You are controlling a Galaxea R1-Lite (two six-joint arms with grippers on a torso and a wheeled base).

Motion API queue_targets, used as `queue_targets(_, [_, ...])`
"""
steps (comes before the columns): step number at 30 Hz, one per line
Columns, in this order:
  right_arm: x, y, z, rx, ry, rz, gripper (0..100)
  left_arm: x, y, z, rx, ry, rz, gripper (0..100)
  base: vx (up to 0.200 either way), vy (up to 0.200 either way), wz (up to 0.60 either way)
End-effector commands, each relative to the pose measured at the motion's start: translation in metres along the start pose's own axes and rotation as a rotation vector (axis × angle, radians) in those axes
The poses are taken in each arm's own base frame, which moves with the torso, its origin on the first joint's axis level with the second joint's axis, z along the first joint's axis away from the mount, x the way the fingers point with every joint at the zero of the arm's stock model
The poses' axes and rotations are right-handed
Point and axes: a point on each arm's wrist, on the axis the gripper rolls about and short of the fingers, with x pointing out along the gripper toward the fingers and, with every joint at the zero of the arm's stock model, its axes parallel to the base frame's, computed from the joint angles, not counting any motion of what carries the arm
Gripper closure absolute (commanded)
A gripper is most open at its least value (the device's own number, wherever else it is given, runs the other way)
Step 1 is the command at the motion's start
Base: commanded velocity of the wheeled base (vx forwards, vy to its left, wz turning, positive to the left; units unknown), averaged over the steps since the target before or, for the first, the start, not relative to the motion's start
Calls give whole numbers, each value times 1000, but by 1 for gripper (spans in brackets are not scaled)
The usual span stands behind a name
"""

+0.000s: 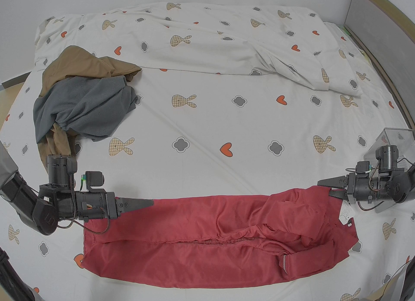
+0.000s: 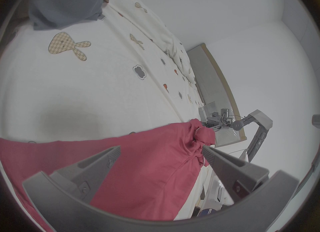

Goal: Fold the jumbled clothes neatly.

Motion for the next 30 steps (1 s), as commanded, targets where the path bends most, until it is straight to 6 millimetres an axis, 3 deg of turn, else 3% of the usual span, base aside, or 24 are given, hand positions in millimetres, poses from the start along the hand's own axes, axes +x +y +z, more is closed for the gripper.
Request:
queue_targets(1, [10, -4, 1, 8, 18, 6, 0, 5, 15, -6, -41, 20, 20, 0, 0, 0, 0])
queue_targets(8, [15, -12, -3, 34, 40, -4, 0, 11, 42, -8, -84, 14, 57, 0, 0, 0, 0])
queue_targets(9, [16, -15, -5, 42, 44, -7, 100, 12, 45, -9, -89, 16, 68, 0, 0, 0, 0])
queue_targets(21, [12, -14, -1, 38, 26, -8, 100, 15, 50, -10, -97, 11, 118, 0, 0, 0, 0])
queue_targets(30, [-14, -14, 22, 74, -89, -29, 100, 8, 56, -3, -96, -19, 136, 0, 0, 0, 0])
